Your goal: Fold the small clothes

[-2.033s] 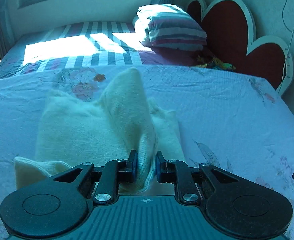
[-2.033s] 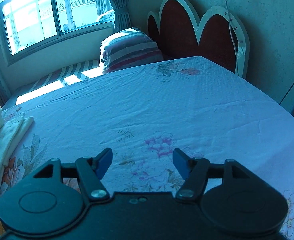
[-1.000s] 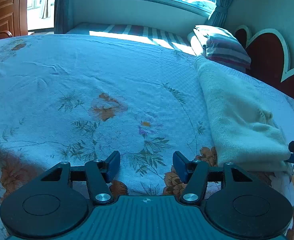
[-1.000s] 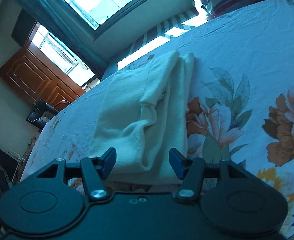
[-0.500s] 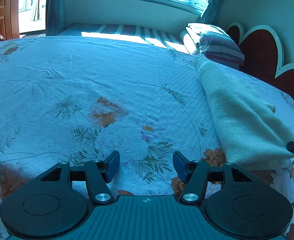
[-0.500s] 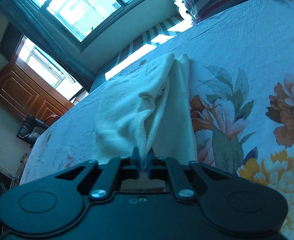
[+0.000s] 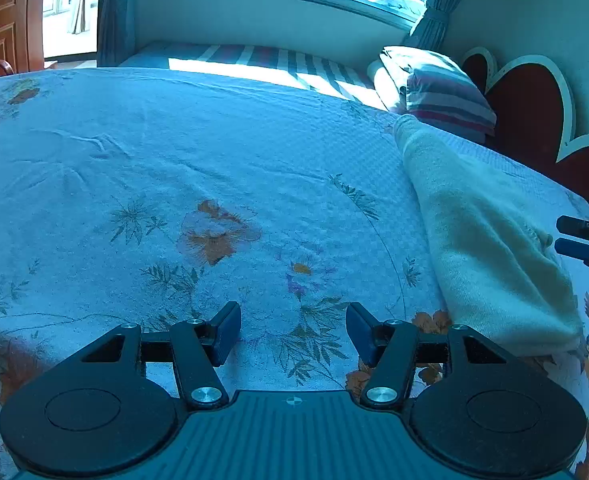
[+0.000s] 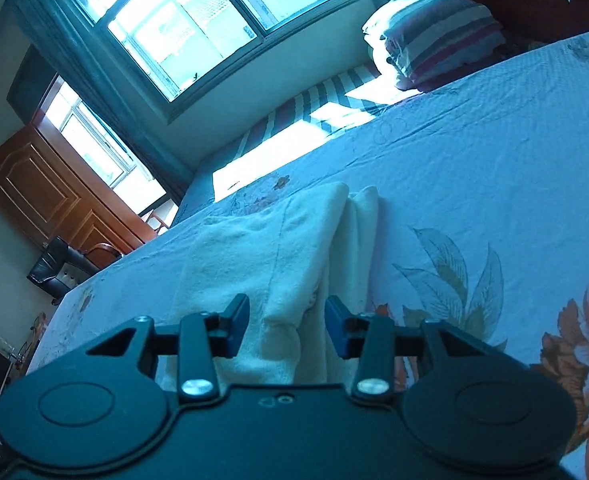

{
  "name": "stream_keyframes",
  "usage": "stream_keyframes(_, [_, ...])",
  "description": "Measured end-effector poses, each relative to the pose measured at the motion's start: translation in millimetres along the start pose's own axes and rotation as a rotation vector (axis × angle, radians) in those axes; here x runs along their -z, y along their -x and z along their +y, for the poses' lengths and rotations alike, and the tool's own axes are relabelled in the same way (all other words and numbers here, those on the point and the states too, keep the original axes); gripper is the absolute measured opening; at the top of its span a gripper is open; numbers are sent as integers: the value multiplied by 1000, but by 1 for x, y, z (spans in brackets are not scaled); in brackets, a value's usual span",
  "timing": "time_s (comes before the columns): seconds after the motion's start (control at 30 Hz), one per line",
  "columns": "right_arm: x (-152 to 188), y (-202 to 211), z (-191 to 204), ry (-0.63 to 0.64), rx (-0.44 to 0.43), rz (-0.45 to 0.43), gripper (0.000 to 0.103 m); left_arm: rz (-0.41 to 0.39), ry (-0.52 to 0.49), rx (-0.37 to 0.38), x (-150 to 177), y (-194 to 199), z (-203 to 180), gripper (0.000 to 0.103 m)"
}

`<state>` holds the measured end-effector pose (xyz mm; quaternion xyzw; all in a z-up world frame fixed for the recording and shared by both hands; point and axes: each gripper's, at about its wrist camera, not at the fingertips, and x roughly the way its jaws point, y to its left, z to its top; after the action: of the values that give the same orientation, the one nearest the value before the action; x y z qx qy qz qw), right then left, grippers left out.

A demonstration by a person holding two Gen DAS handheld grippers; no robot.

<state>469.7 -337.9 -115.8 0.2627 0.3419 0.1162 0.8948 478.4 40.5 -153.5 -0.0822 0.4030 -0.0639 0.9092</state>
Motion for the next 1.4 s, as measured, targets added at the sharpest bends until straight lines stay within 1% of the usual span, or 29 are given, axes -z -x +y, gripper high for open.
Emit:
stream_keyframes(0.1, [-7, -26, -9, -24, 10, 87, 45, 4, -4, -6, -1, -1, 1, 58])
stream_keyframes(0.27, [-6, -47, -15, -77, -112, 178, 44, 5, -3, -10, 0, -1, 2, 58])
stream_keyframes(0.3, [-6, -52, -16, -84, -123, 188, 35, 7, -4, -12, -1, -2, 1, 58])
stream_keyframes(0.33, [-6, -56, -16, -86, -125, 182, 18, 8, -7, -13, -2, -3, 0, 58])
stream_keyframes(0.37, [-8, -58, -16, -80, -124, 185, 18, 9, -10, -14, -2, -3, 0, 58])
stream_keyframes(0.43, [-10, -49, -6, -13, -118, 145, 16, 7, -13, -13, -2, -4, -2, 58])
stream_keyframes(0.47, [-12, -39, 2, 27, -124, 117, 15, 5, -17, -11, -2, -4, -2, 58])
stream_keyframes(0.53, [-15, -22, 9, 46, -136, 85, 15, 5, -20, -11, -3, -5, -3, 58])
stream_keyframes(0.6, [-15, -14, 8, 52, -116, 72, 15, 7, -27, -11, -4, -6, -6, 58])
stream_keyframes(0.63, [-14, -14, 3, 42, -101, 72, 15, 8, -30, -9, -4, -7, -8, 58])
stream_keyframes(0.7, [-10, -29, -13, 0, -50, 114, 16, 15, -43, -2, -6, -8, -12, 58])
stream_keyframes(0.73, [-5, -40, -22, -25, -52, 138, 17, 21, -52, 3, -7, -9, -14, 58])
stream_keyframes(0.77, [-5, -41, -25, -37, -69, 130, 17, 21, -60, 13, -8, -9, -17, 58])
stream_keyframes(0.8, [-6, -40, -24, -34, -64, 126, 21, 14, -64, 22, -10, -8, -20, 58])
stream_keyframes(0.83, [-8, -37, -20, -19, -59, 109, 27, 11, -67, 36, -12, -9, -23, 58])
stream_keyframes(0.9, [-9, -30, -16, 7, -47, 78, 32, 0, -81, 88, -22, -15, -34, 58])
stream_keyframes(0.97, [-16, -33, -22, -24, -43, 70, 33, -11, -112, 120, -33, -23, -50, 58])
stream_keyframes(1.0, [-18, -35, -24, -38, -46, 64, 32, -5, -128, 143, -37, -28, -59, 58])
stream_keyframes(1.03, [-21, -37, -25, -44, -47, 60, 16, 4, -141, 155, -41, -32, -67, 58])
stream_keyframes(1.1, [-28, -43, -20, 15, -30, 51, 15, 15, -195, 195, -44, -38, -86, 58])
stream_keyframes(1.13, [-30, -44, -14, 49, -34, 34, 15, 20, -225, 191, -43, -42, -94, 58])
stream_keyframes(1.17, [-31, -46, -12, 67, -23, 34, 15, 41, -252, 167, -40, -47, -100, 58])
stream_keyframes(1.2, [-32, -52, -12, 89, 18, 54, 15, 62, -262, 149, -35, -51, -102, 59])
stream_keyframes(1.23, [-30, -58, -13, 112, 51, 78, 16, 44, -248, 153, -34, -47, -102, 60])
stream_keyframes(1.27, [-28, -56, -16, 119, 39, 73, 16, 49, -235, 156, -34, -44, -100, 60])
stream_keyframes(1.3, [-28, -52, -13, 134, 54, 76, 22, 44, -223, 155, -34, -38, -97, 60])
stream_keyframes(1.33, [-27, -41, -7, 162, 78, 58, 29, 17, -215, 164, -33, -27, -93, 60])
stream_keyframes(1.37, [-25, -27, 0, 190, 100, 27, 29, -6, -210, 183, -32, -19, -91, 60])
stream_keyframes(1.4, [-21, -16, 4, 207, 94, 12, 28, -18, -195, 212, -29, -12, -87, 60])
